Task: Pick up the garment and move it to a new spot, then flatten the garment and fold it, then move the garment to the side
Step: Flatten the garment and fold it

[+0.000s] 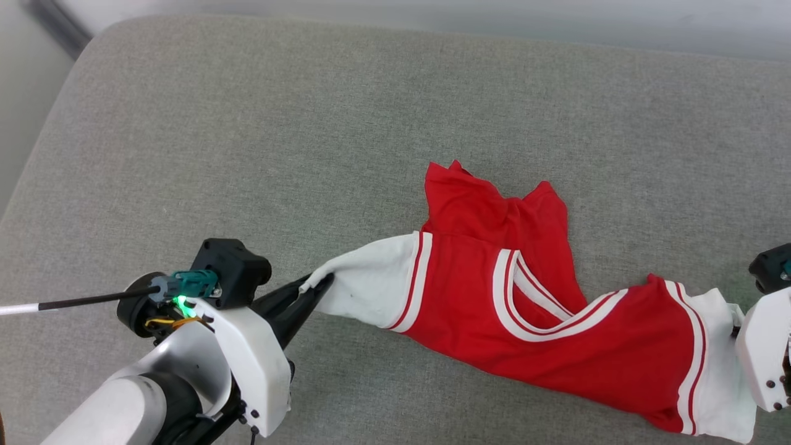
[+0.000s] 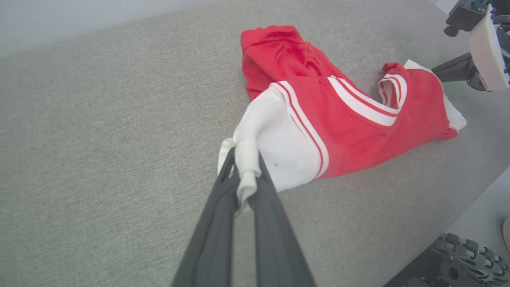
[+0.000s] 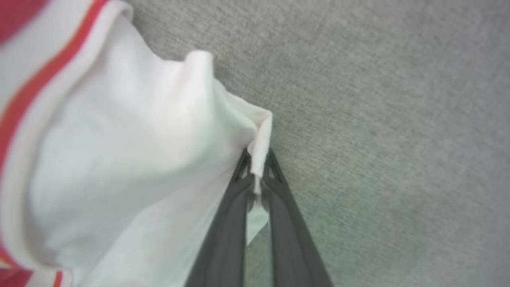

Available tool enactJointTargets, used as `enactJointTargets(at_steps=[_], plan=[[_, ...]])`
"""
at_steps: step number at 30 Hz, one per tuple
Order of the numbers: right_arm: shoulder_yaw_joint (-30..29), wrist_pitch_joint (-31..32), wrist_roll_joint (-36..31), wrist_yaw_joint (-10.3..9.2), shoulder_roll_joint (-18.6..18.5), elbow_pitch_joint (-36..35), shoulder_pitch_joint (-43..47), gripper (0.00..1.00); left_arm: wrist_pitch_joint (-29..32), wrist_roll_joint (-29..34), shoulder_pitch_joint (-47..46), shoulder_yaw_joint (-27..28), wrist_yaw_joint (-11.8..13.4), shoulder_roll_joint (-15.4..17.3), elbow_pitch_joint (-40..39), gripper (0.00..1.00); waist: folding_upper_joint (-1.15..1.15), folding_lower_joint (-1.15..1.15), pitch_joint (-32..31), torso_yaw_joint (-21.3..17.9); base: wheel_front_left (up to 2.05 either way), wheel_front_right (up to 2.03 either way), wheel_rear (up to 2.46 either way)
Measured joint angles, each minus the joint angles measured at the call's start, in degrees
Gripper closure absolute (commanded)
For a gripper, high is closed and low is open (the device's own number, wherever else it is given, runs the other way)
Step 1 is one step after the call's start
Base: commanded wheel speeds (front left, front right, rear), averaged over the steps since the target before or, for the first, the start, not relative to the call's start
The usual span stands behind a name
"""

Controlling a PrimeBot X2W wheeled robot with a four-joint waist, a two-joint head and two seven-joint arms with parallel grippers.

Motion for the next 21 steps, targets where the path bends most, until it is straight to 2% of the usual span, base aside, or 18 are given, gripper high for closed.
enactJointTargets(at_steps=[5, 9, 21], plan=[[-0.93, -4.0, 1.0, 0.04, 0.38, 1.05, -0.45, 1.0, -1.45, 0.73, -0.09, 0.62, -0.14, 0.48, 1.27, 1.0, 0.0, 0.02, -1.72, -0.88, 0.0, 0.0, 0.0], [-4.41, -6.27, 1.45, 0.03, -0.33, -0.87, -1.0, 1.0, -2.9, 0.81, 0.12, 1.92, 0.43, 0.97, 1.68, 1.0, 0.0, 0.03, -4.2, -1.93, 0.0, 0.0, 0.0], [-15.05, -9.69, 3.72, 0.02, -4.26, -17.14, -2.6, 1.0, -8.05, 1.83, 1.14, 7.98, 3.21, 3.36, 0.64, 1.0, 0.0, 0.02, -13.21, -5.82, 0.0, 0.0, 0.0]])
